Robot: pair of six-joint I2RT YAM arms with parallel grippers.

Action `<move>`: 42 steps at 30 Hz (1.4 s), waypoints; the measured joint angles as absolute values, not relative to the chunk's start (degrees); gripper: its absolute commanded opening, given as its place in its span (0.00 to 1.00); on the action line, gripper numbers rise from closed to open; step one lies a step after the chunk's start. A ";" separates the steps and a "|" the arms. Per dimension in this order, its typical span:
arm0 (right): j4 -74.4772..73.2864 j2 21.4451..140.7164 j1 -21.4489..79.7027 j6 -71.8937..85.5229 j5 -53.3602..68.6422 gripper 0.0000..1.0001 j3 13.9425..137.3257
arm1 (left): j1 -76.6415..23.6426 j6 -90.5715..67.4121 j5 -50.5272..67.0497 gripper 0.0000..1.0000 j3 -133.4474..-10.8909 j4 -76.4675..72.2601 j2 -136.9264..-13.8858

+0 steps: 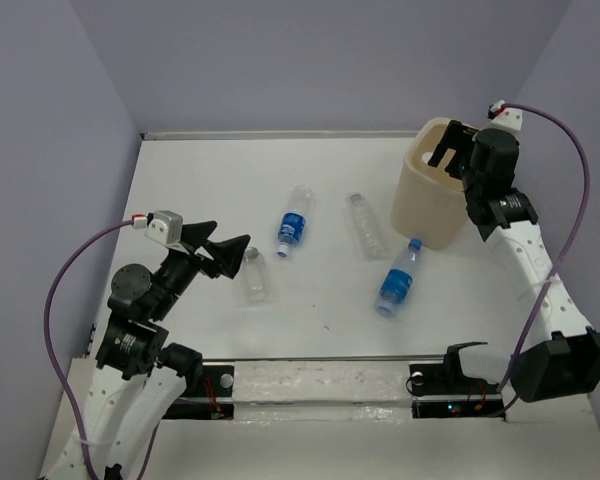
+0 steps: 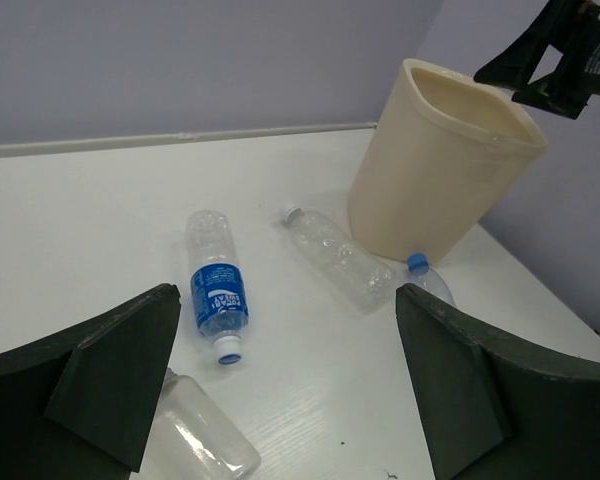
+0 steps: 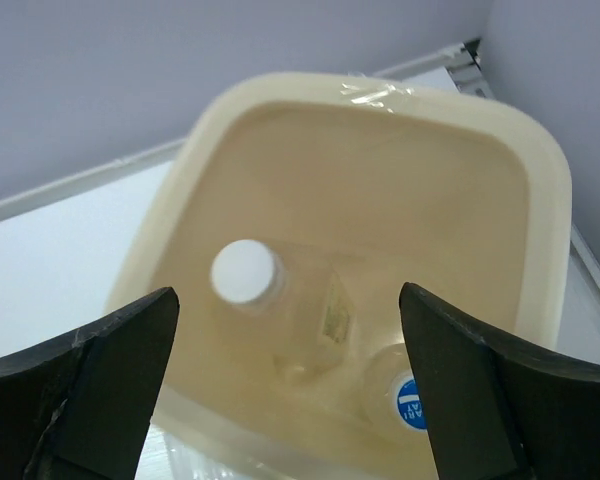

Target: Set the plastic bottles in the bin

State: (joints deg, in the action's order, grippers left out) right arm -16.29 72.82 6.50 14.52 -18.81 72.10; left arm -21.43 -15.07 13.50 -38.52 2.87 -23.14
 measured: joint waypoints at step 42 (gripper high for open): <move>-23.20 135.66 36.21 35.92 -17.43 0.99 114.80 | -24.21 -16.21 10.11 0.99 -38.52 4.27 -22.65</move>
State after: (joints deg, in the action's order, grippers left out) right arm -23.20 135.66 36.21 35.92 -17.43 114.80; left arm -24.21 -16.21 10.11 -38.52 4.27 -22.65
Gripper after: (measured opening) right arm 0.994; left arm 0.989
